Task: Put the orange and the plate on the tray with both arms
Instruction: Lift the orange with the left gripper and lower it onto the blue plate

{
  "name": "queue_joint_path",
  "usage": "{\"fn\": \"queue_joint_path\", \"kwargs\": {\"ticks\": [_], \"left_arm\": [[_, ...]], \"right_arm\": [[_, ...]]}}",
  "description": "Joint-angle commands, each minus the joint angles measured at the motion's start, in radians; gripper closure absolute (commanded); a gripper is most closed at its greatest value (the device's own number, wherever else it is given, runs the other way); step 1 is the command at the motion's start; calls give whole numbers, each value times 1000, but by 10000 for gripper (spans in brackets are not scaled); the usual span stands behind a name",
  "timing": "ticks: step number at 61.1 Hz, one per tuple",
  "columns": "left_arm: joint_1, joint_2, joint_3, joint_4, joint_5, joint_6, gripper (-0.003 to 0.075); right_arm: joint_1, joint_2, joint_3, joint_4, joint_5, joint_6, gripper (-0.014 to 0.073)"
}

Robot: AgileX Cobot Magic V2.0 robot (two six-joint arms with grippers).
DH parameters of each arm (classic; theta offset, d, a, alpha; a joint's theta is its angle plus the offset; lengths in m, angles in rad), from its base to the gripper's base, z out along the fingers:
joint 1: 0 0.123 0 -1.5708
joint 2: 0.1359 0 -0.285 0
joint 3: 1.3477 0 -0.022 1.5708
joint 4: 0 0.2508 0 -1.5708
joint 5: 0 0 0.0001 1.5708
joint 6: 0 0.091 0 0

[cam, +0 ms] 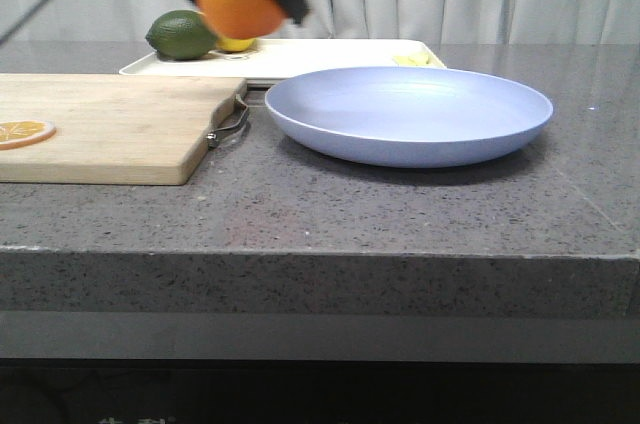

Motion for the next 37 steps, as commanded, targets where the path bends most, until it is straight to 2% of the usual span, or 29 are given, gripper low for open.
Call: {"fn": "queue_joint_path", "kwargs": {"ticks": [1, 10, 24, 30, 37], "left_arm": [[-55, -44, -38, -20, -127, 4, 393], [-125, 2, -38, -20, -209, 4, 393], [-168, 84, -38, -21, -212, 4, 382], [-175, 103, -38, -21, -211, 4, 317], [-178, 117, -38, -21, -211, 4, 174]], "right_arm": [[-6, 5, -37, 3, -86, -1, -49], [-6, 5, -37, 3, -85, -1, -49], [-6, 5, -37, 3, -82, -1, -49], [-6, 5, -37, 3, -82, -1, -49], [-6, 5, -37, 3, -82, -1, -49]]}}
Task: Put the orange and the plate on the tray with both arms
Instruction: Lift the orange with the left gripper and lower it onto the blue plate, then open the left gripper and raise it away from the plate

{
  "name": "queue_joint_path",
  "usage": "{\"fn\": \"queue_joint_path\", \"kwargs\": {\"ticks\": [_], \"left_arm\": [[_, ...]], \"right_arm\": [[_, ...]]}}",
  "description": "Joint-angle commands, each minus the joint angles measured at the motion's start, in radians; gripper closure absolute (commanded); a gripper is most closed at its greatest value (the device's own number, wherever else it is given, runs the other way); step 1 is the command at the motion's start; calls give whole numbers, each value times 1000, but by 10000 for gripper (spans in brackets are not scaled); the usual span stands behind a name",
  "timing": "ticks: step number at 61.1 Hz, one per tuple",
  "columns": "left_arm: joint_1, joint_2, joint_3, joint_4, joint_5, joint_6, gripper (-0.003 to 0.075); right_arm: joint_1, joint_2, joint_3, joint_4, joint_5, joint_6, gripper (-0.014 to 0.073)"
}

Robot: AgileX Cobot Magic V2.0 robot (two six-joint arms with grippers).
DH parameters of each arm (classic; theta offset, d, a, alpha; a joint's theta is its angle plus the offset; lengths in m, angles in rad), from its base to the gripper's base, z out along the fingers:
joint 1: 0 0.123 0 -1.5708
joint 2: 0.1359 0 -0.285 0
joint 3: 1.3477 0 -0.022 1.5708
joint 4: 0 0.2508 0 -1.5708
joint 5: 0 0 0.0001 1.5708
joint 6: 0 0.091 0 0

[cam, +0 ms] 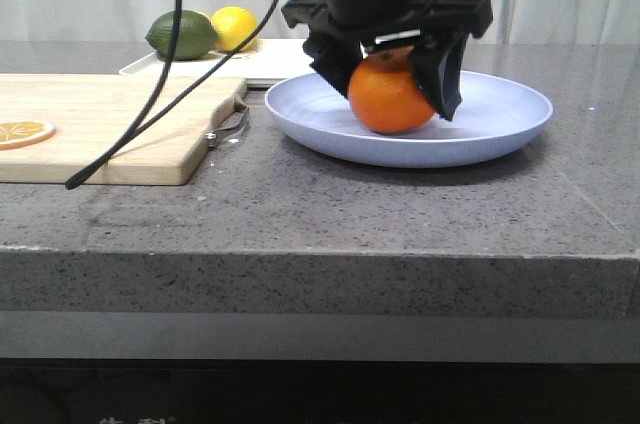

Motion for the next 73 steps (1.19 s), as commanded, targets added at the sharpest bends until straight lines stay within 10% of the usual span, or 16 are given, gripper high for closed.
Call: {"fn": "queue_joint_path", "kwargs": {"ticks": [1, 10, 33, 60, 73], "left_arm": [[-11, -57, -30, -8, -49, 1, 158], [-11, -57, -37, 12, -47, 1, 50], [-11, -57, -277, 74, 229, 1, 61], [-11, -59, -335, 74, 331, 1, 724], [-11, -59, -335, 65, 381, 1, 738]], "right_arm": [[-6, 5, -37, 3, -82, -1, -49], [-6, 5, -37, 3, -82, -1, -49], [-6, 5, -37, 3, -82, -1, -49], [-6, 5, -37, 3, -82, -1, -49], [-6, 5, -37, 3, -82, -1, -49]]}}
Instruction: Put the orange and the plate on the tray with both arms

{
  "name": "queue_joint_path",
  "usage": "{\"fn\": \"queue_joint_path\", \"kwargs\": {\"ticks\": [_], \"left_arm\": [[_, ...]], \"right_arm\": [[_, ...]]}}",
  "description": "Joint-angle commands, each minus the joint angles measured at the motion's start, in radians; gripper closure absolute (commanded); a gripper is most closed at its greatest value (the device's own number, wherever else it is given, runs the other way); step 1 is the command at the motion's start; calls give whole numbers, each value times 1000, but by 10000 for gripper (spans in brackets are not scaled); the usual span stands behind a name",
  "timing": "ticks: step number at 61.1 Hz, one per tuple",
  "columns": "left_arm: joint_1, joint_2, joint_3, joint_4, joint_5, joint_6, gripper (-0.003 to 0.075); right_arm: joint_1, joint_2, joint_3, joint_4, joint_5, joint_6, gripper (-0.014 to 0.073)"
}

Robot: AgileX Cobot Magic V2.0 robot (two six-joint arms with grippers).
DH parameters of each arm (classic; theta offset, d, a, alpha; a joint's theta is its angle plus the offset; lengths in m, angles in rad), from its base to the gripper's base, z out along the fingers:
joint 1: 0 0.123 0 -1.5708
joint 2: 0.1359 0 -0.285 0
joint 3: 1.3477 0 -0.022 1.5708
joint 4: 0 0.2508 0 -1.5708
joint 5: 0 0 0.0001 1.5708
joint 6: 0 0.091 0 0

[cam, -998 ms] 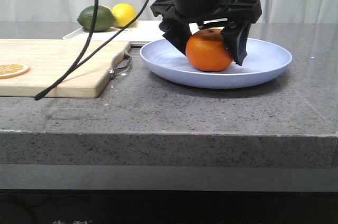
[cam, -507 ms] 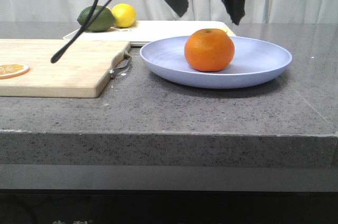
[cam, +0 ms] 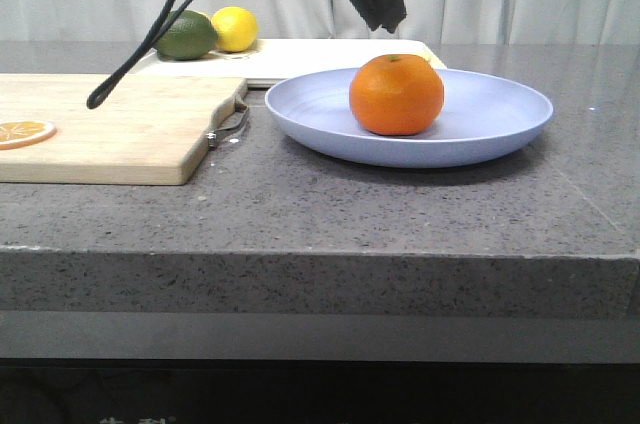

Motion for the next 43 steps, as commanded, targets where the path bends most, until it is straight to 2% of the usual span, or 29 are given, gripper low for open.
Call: {"fn": "queue_joint_path", "kwargs": {"ticks": [1, 10, 18, 30, 43], "left_arm": [[-8, -67, -33, -8, 26, -4, 738], [-8, -93, -31, -13, 26, -4, 738], [4, -161, 34, 19, 26, -4, 738], [96, -313, 280, 58, 19, -13, 738], [254, -522, 556, 58, -75, -40, 738]], "right_arm": [[-6, 5, -37, 3, -82, -1, -49], [-6, 5, -37, 3, -82, -1, -49], [-6, 5, -37, 3, -82, -1, -49], [-6, 5, -37, 3, -82, -1, -49], [-6, 5, -37, 3, -82, -1, -49]]}}
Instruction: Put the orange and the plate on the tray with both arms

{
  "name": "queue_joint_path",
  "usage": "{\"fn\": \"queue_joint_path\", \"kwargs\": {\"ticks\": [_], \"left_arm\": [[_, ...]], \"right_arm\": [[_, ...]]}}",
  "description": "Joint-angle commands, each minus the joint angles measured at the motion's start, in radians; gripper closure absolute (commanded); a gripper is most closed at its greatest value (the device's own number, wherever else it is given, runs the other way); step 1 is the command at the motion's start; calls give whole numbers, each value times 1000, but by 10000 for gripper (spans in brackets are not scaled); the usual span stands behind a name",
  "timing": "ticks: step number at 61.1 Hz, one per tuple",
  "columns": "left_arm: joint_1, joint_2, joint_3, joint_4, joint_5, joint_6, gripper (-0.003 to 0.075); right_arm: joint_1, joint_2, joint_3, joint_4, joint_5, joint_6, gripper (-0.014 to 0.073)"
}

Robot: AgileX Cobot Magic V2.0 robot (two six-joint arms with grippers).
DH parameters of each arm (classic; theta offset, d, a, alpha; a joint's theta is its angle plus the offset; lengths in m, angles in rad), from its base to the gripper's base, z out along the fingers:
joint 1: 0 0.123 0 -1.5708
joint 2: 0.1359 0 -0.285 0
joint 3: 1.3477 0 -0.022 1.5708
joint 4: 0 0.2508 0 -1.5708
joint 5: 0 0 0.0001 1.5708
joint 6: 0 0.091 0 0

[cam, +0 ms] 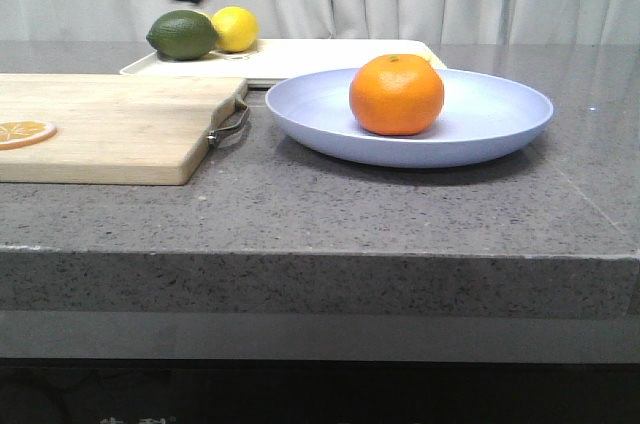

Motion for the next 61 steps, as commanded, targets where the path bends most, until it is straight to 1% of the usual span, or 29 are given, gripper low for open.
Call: {"fn": "queue_joint_path", "kwargs": {"ticks": [1, 16, 24, 31, 40, 48, 55, 61], "left_arm": [[60, -133, 77, 5, -77, -20, 738], [289, -394, 415, 3, -280, -44, 738], [384, -543, 594, 1, -391, -44, 738], [444, -675, 738, 1, -472, -44, 738], [485, -870, 916, 1, -578, -44, 738], [486, -1063, 1060, -4, -679, -44, 738], [486, -1242, 1172, -12, -740, -44, 738], [486, -1366, 1234, -12, -768, -44, 738]], "right_arm": [[-6, 5, -37, 3, -82, -1, -49], [-6, 5, -37, 3, -82, -1, -49], [-5, 5, -37, 3, -82, -1, -49], [-5, 9, -37, 3, -78, -1, -49], [-4, 35, -37, 3, -74, -1, -49], [29, 69, -37, 3, -75, -1, -49], [65, 112, -37, 3, -78, -1, -49], [88, 149, -37, 3, -86, -1, -49]]}}
